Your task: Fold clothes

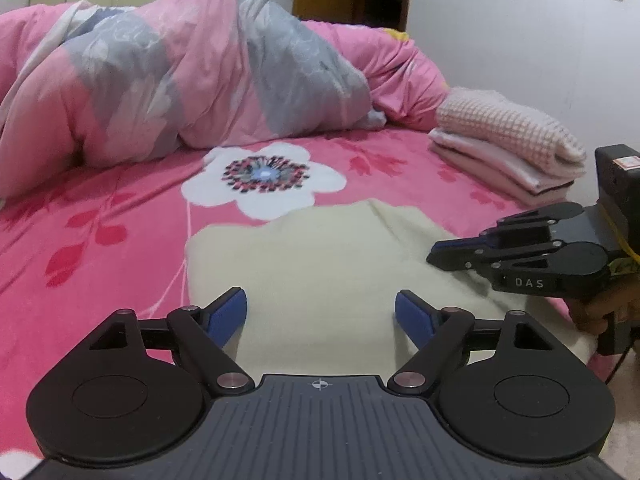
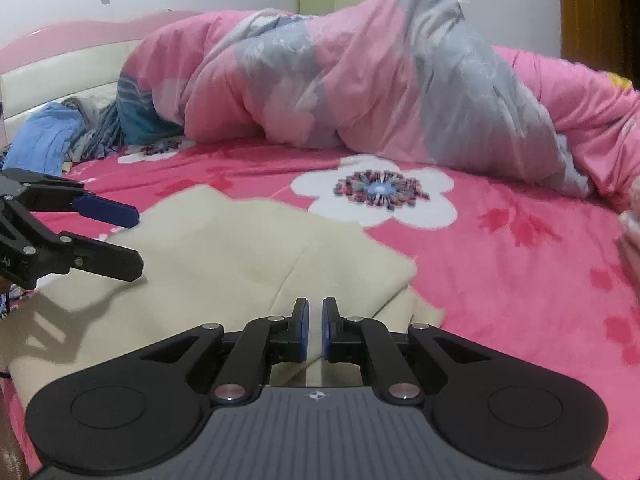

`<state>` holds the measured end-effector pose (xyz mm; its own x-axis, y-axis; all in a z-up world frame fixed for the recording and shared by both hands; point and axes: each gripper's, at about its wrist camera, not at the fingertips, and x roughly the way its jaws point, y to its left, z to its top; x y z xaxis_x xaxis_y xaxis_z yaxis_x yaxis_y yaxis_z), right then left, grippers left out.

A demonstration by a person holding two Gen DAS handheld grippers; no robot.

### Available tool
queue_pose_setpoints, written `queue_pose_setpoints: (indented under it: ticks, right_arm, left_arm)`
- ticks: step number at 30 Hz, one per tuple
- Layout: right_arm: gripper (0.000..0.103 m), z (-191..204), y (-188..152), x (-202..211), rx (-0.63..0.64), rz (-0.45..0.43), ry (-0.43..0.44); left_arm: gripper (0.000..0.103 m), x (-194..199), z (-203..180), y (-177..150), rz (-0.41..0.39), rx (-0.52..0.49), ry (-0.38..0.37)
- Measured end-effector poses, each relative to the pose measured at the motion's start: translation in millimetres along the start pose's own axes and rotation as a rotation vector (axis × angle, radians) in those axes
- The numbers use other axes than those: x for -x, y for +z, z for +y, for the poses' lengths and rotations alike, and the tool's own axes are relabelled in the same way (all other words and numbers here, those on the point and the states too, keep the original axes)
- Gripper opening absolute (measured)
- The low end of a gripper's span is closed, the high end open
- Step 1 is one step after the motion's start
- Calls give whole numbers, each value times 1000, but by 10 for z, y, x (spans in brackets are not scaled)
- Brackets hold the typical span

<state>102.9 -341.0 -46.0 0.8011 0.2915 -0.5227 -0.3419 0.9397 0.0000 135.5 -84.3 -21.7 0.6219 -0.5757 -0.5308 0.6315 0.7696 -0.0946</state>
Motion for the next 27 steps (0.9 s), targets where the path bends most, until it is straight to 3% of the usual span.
queue_pose_setpoints:
  ticks: [4,7,9,16,20,27]
  right_arm:
    - [6,-67,174,-57,-7,-57,-10]
    - [6,-194,147,-352,-31,14,-30]
    - [5,-308,70,-450,-76,36,-46]
    - [6,-524,8,151,-250,-54,-113]
    - [6,-520,-92,569,-336,-106,-103]
    - [6,-38,-317,911,-377,-128,98]
  left_arm:
    - [82,-187,68,178,-1,8,5]
    - [85,-451,180,182,64,48,8]
    - [85,-472,198,187,65,52,5]
    - [82,-76,210,239,-25,79,7]
    - [83,228,140,199,-56,73,-2]
    - [84,444,-104,-39,7,57,-12]
